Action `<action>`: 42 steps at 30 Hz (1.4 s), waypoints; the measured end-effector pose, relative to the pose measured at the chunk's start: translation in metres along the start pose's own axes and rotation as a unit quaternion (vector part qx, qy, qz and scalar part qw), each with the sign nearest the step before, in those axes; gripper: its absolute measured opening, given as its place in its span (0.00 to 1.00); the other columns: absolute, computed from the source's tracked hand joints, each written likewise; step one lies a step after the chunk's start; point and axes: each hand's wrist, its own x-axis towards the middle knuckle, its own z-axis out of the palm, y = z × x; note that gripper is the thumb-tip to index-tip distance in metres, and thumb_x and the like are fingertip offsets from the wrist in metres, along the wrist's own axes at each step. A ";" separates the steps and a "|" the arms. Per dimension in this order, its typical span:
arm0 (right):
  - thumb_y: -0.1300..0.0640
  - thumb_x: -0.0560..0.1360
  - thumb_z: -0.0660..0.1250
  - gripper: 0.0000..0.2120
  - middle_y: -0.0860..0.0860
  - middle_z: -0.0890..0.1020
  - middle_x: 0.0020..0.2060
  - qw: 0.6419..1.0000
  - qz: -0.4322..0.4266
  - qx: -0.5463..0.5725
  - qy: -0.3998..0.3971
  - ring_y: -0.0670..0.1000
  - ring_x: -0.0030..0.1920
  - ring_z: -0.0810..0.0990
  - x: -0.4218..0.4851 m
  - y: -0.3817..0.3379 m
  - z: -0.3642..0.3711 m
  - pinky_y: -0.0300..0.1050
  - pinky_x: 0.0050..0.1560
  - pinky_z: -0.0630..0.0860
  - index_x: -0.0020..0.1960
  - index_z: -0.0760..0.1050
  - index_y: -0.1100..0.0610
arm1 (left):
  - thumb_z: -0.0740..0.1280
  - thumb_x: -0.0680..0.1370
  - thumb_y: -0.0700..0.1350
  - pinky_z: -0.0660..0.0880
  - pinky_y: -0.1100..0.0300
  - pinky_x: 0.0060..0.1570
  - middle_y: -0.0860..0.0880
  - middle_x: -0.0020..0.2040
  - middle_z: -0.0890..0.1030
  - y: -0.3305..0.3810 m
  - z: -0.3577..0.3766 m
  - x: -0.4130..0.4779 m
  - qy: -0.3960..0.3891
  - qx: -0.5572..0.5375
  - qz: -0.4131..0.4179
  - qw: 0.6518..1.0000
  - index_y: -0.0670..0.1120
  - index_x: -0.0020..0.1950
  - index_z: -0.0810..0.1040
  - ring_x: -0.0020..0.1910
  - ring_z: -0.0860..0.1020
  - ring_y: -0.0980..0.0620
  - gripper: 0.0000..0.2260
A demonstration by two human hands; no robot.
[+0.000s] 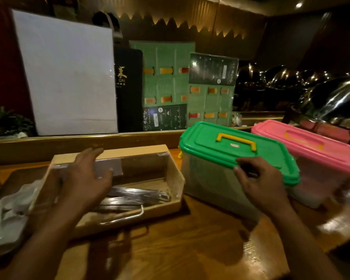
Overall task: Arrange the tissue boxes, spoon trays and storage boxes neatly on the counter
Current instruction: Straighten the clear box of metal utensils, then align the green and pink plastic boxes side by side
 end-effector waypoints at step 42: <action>0.30 0.65 0.70 0.27 0.46 0.72 0.64 0.982 -0.011 0.142 -0.126 0.47 0.62 0.74 0.038 0.158 -0.062 0.46 0.55 0.79 0.57 0.76 0.45 | 0.68 0.78 0.37 0.82 0.54 0.36 0.42 0.55 0.84 0.217 0.201 0.021 -0.110 -0.444 -0.228 0.859 0.50 0.70 0.74 0.43 0.86 0.45 0.22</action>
